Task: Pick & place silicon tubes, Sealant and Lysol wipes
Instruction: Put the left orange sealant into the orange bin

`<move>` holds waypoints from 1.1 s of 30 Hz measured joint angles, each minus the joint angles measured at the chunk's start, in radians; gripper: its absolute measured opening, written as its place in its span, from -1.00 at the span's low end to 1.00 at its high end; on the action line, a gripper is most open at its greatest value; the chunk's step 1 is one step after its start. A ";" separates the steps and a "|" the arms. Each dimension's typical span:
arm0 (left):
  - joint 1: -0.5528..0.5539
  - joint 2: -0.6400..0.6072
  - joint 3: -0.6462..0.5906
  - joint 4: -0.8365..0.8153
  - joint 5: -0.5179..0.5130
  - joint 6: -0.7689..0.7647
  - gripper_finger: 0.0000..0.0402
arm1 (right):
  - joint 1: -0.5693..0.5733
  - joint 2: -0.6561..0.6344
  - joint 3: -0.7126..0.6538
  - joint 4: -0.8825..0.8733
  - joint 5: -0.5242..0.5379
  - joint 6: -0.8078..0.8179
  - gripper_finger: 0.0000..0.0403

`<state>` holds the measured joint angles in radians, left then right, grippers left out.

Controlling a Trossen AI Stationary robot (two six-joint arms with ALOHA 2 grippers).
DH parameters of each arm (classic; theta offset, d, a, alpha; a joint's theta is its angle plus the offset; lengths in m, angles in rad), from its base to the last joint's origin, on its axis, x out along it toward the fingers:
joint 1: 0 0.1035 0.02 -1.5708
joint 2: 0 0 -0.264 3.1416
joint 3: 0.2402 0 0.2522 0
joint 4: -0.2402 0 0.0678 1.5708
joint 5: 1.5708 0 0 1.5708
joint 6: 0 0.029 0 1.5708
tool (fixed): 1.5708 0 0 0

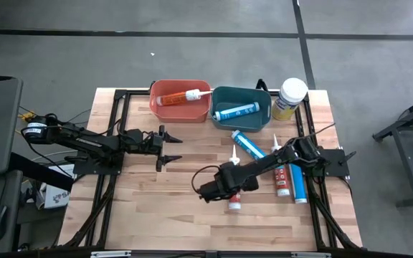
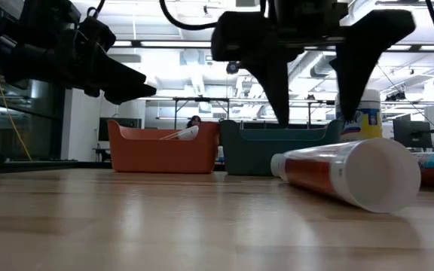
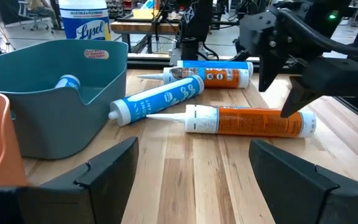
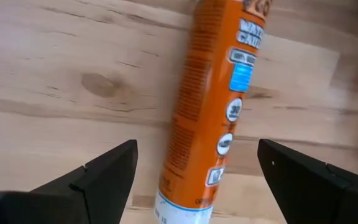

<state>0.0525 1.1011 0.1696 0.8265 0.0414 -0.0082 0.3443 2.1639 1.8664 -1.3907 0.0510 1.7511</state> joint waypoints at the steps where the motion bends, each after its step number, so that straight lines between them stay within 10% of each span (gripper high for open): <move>1: 0.000 0.000 0.000 0.000 0.000 0.000 0.49 | 0.001 0.000 0.000 -0.013 -0.002 0.011 0.63; 33: 0.000 0.000 0.000 -0.051 0.000 0.000 0.49 | -0.017 -0.019 -0.421 0.457 -0.065 -0.002 0.41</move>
<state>0.0525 1.1015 0.1699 0.7750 0.0414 -0.0082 0.3271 2.1445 1.4452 -0.9340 -0.0139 1.7489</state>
